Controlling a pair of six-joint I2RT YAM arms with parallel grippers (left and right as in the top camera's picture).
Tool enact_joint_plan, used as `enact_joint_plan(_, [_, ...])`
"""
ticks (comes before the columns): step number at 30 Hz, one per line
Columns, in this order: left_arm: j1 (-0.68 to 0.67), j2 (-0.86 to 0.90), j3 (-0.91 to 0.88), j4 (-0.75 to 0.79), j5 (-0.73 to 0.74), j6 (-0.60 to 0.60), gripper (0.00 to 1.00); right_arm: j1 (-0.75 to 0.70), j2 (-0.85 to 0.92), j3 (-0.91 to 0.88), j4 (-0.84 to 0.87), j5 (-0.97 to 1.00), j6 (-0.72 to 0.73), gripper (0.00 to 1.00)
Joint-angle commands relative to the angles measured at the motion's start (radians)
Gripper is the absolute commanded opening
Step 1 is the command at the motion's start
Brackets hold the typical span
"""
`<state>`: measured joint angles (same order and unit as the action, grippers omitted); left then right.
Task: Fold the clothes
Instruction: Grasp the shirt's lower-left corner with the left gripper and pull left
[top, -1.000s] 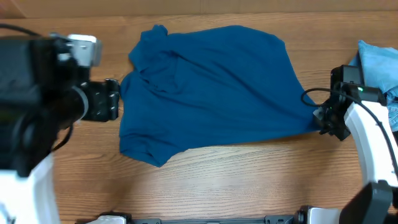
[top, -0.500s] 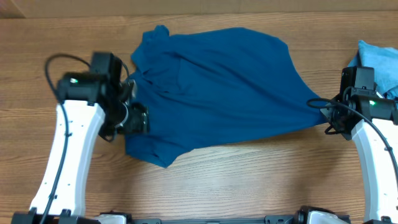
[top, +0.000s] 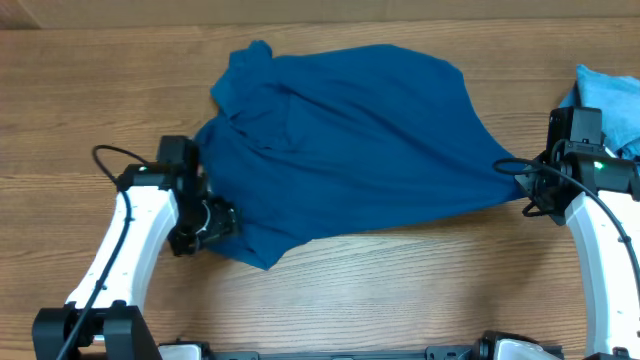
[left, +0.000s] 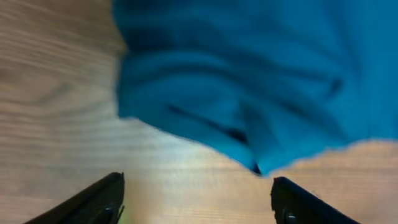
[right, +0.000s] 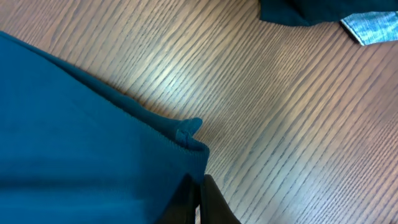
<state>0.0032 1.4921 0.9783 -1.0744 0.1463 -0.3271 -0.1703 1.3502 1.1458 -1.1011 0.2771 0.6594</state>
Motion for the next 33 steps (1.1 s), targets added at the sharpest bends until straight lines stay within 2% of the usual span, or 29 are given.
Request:
enact_joint_plan(1, [0.059,-0.008,-0.043,0.060,-0.023,-0.024,0.82,-0.006,-0.013,0.021,-0.001,0.035,-0.006,0.04])
enact_joint_plan(6, [0.069,-0.008,-0.072,0.144,0.010,-0.024,0.86,-0.006,-0.013,0.021,0.000,0.036,-0.013,0.04])
enact_joint_plan(18, [0.069,0.045,-0.093,0.241,0.026,-0.077,0.84,-0.006,-0.013,0.021,0.007,0.013,-0.019,0.04])
enact_joint_plan(20, [0.069,0.077,-0.093,0.238,0.027,-0.079,0.75,-0.006,-0.013,0.021,0.007,0.010,-0.022,0.04])
enact_joint_plan(22, [0.069,0.107,-0.093,0.244,0.026,-0.079,0.74,-0.006,-0.013,0.021,0.008,0.006,-0.028,0.04])
enact_joint_plan(26, [0.069,0.152,-0.093,0.249,0.024,-0.077,0.61,-0.006,-0.013,0.021,0.007,0.005,-0.028,0.04])
enact_joint_plan(28, [0.069,0.164,-0.093,0.246,0.023,-0.077,0.45,-0.006,-0.013,0.021,0.007,0.006,-0.032,0.04])
enact_joint_plan(30, [0.069,0.164,-0.093,0.245,0.023,-0.074,0.21,-0.006,-0.013,0.021,0.008,0.006,-0.032,0.04])
enact_joint_plan(32, [0.070,0.162,-0.093,0.242,0.021,-0.072,0.08,-0.006,-0.013,0.021,0.007,0.006,-0.032,0.04])
enact_joint_plan(33, [0.071,0.161,-0.092,0.237,0.018,-0.072,0.04,-0.006,-0.013,0.021,0.007,0.006,-0.032,0.04])
